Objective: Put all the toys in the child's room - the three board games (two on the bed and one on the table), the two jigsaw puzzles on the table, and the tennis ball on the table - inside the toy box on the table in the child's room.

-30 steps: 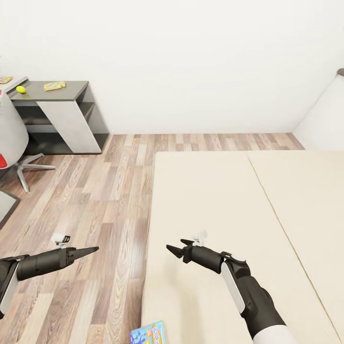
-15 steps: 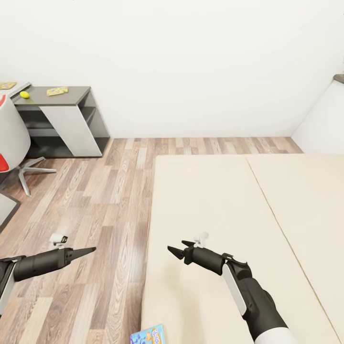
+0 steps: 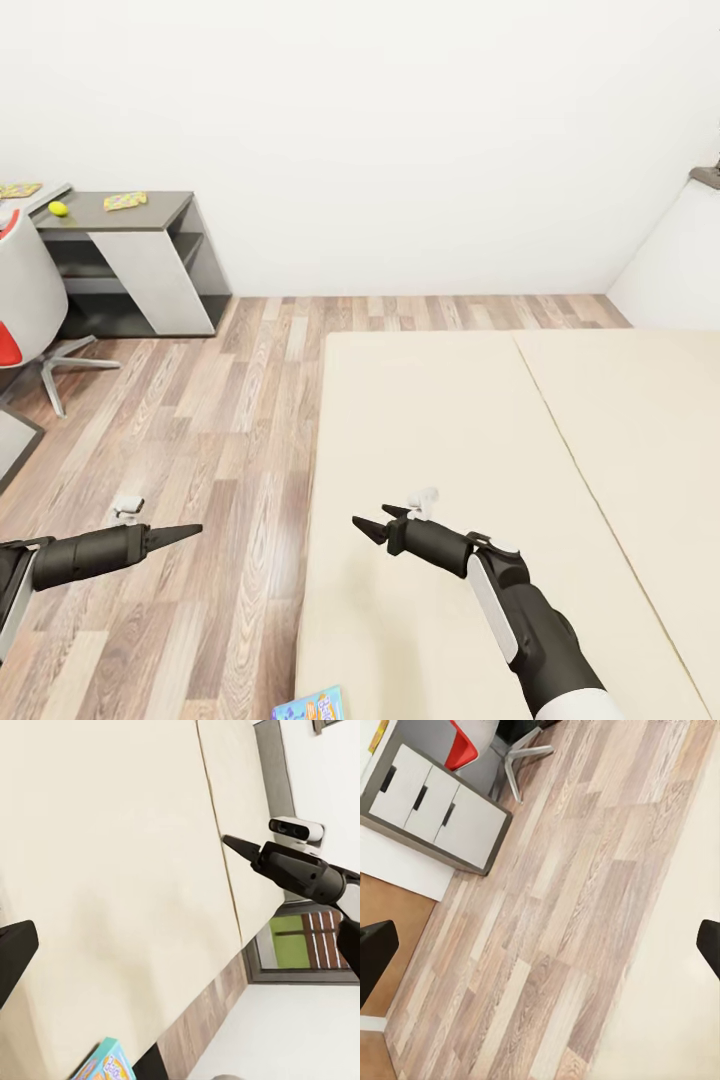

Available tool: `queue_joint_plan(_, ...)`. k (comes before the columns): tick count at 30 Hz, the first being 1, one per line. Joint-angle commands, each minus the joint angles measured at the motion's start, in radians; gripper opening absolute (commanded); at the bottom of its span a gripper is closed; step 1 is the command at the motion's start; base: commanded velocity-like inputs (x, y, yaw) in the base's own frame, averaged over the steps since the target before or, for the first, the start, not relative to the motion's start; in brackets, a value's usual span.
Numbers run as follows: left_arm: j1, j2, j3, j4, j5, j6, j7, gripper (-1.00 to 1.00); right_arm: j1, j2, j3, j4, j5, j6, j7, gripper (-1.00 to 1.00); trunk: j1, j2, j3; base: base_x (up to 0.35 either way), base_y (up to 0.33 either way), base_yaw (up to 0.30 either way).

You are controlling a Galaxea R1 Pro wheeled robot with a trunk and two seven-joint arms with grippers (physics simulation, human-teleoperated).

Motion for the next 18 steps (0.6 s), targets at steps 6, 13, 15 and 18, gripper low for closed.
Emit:
queue_joint_plan(6,0.0,-0.001,0.0,0.0,-0.004,0.011,0.002,1.0,0.0,-0.006,-0.004,0.0,-0.009,0.008,-0.002,1.0,0.0,-0.001,0.009,0.0,0.0,0.0)
queue_joint_plan(13,0.0,-0.001,0.0,0.0,-0.005,0.011,0.01,1.0,0.0,-0.018,-0.007,0.001,-0.011,0.008,-0.004,1.0,0.0,-0.001,0.02,0.0,0.0,0.0)
queue_joint_plan(15,0.0,-0.001,0.0,0.0,-0.005,0.011,0.014,1.0,0.0,-0.021,-0.008,0.001,-0.012,0.008,-0.003,1.0,0.0,-0.001,0.024,0.0,0.0,0.0)
queue_joint_plan(18,0.0,-0.001,0.0,0.0,-0.005,0.011,0.022,1.0,0.0,-0.025,-0.008,0.001,-0.014,0.008,-0.003,1.0,0.0,-0.001,0.029,0.0,0.0,0.0)
